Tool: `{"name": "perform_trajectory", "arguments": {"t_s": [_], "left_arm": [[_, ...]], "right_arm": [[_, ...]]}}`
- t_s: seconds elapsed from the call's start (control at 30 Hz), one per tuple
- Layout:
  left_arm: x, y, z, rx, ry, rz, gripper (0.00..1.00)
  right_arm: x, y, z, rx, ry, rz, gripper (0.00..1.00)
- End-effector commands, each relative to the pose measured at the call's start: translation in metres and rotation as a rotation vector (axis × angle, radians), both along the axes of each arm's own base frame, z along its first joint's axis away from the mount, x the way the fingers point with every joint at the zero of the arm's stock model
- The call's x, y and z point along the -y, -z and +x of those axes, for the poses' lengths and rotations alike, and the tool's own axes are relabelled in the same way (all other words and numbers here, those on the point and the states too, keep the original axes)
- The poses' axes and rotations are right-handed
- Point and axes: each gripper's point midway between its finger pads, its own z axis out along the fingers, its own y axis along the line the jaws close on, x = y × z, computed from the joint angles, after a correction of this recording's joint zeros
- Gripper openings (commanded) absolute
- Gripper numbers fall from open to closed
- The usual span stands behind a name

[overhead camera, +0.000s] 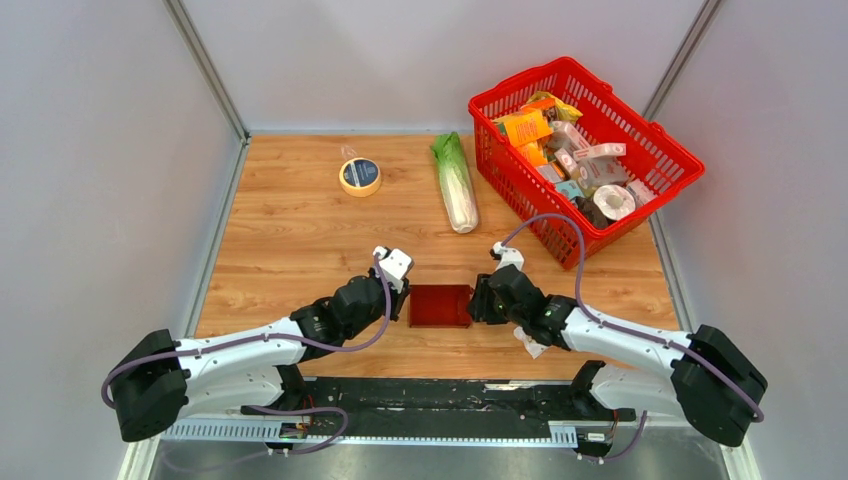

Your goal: Fold the paper box

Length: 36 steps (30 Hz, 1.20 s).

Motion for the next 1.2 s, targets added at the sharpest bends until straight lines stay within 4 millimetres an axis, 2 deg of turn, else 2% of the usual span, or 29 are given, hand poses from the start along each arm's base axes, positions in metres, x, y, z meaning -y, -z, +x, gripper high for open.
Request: {"name": "perform_trajectory", "arguments": {"t_s": [0.0,0.23,0.33,0.5,0.67,0.73,0.77,0.83,0.9,0.93,1.0,1.03,1.07,1.17], "left_arm": [[0.011,-0.027,0.005,0.034,0.008,-0.076,0.25],[0.013,-0.026,0.003,0.003,0.006,-0.093,0.05],[0.014,-0.025,0.002,-0.01,0.005,-0.092,0.03],[0.015,-0.022,0.001,-0.012,0.023,-0.069,0.0],[0.013,-0.023,-0.001,-0.019,0.032,-0.042,0.0],[0.013,-0.026,-0.001,-0.016,0.034,-0.041,0.0],[0.011,-0.024,-0.001,-0.022,0.03,-0.029,0.0],[0.01,-0.027,-0.001,-0.031,0.023,-0.021,0.0],[0.011,-0.028,-0.002,-0.044,0.022,-0.022,0.0],[0.011,-0.03,-0.002,-0.051,0.016,-0.022,0.0],[0.01,-0.03,-0.001,-0.072,-0.008,-0.039,0.0],[0.01,-0.03,-0.001,-0.08,-0.02,-0.042,0.0],[0.009,-0.029,-0.001,-0.097,-0.039,-0.058,0.0],[0.009,-0.025,-0.001,-0.129,-0.069,-0.081,0.0]], "right_arm": [[-0.011,-0.013,0.018,0.102,-0.008,0.047,0.4],[-0.019,-0.008,0.024,0.117,-0.02,0.059,0.38],[-0.017,-0.003,0.029,0.129,-0.016,0.014,0.31],[-0.008,-0.001,0.037,0.161,-0.014,-0.07,0.25],[-0.002,0.011,0.043,0.158,-0.001,-0.144,0.1],[-0.005,0.013,0.042,0.158,-0.007,-0.158,0.02],[0.002,0.021,0.04,0.136,0.0,-0.217,0.01],[-0.002,0.025,0.039,0.135,-0.012,-0.265,0.0],[0.003,0.029,0.039,0.147,0.003,-0.343,0.0],[0.002,0.037,0.034,0.138,0.0,-0.389,0.0],[0.009,0.035,0.038,0.161,0.036,-0.498,0.0],[0.006,0.044,0.032,0.159,0.023,-0.557,0.0],[0.01,0.038,0.036,0.185,0.05,-0.636,0.0],[0.01,0.054,0.023,0.184,0.0,-0.78,0.0]]}}
